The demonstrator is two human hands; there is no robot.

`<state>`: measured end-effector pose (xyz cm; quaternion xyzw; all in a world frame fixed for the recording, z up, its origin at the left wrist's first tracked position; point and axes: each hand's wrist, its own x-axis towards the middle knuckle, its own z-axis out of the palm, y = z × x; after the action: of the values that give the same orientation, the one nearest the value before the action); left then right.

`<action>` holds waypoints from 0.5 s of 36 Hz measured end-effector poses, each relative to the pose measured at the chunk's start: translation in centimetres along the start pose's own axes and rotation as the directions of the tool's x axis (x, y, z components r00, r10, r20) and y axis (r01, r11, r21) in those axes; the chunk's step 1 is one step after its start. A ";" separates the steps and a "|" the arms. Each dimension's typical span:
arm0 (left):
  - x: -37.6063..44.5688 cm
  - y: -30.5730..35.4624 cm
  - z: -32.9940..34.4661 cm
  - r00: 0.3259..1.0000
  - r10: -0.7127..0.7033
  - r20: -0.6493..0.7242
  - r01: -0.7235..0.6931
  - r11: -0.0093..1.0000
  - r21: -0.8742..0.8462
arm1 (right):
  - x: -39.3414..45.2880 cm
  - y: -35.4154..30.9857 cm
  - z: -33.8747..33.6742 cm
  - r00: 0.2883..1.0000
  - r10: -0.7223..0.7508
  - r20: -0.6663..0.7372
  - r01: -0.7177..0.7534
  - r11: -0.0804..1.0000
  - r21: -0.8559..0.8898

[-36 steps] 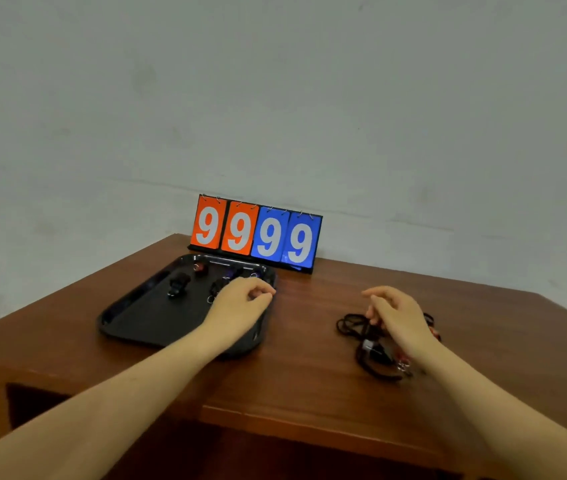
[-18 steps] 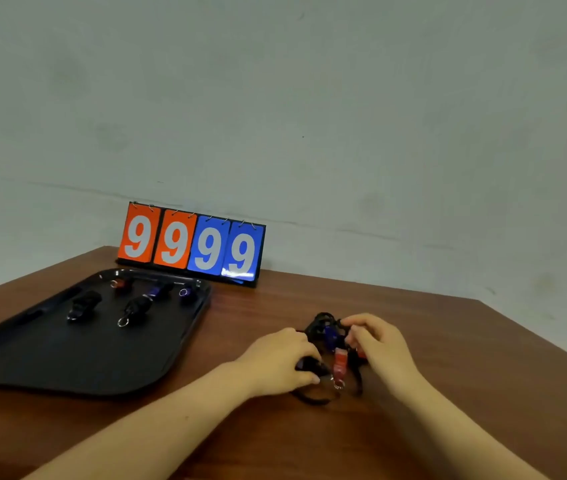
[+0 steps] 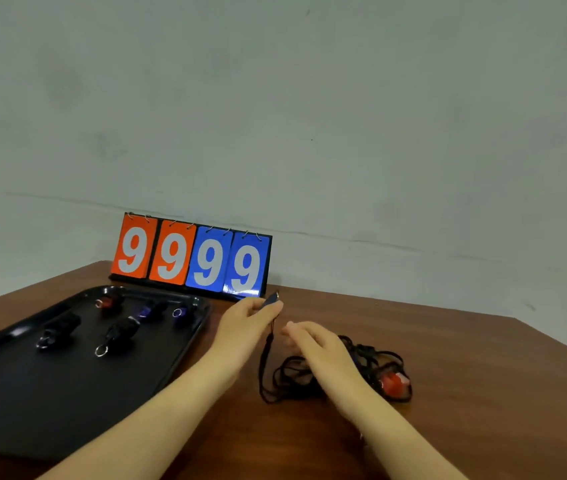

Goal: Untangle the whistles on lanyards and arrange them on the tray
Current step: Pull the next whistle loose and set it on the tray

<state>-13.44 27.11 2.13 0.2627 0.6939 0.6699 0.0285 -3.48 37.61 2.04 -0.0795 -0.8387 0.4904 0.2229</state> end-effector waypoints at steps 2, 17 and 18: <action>0.1 0.5 -0.1 1.000 -0.020 -0.010 0.018 0.995 -0.094 | -0.4 0.1 0.2 0.997 -0.004 0.083 0.009 0.999 -0.050; -0.1 0.9 -1.1 0.993 -0.114 -0.009 0.100 0.906 -0.411 | -0.8 0.5 1.2 0.970 -0.037 0.242 0.090 0.974 -0.209; 0.0 0.8 -1.2 0.992 -0.125 -0.007 0.110 0.895 -0.431 | -0.8 0.4 1.0 0.971 -0.015 0.239 0.060 0.982 -0.181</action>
<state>-13.64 25.99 2.99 0.1959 0.5441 0.8078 0.1143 -3.26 36.73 0.98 -0.0253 -0.9030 0.4110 0.1224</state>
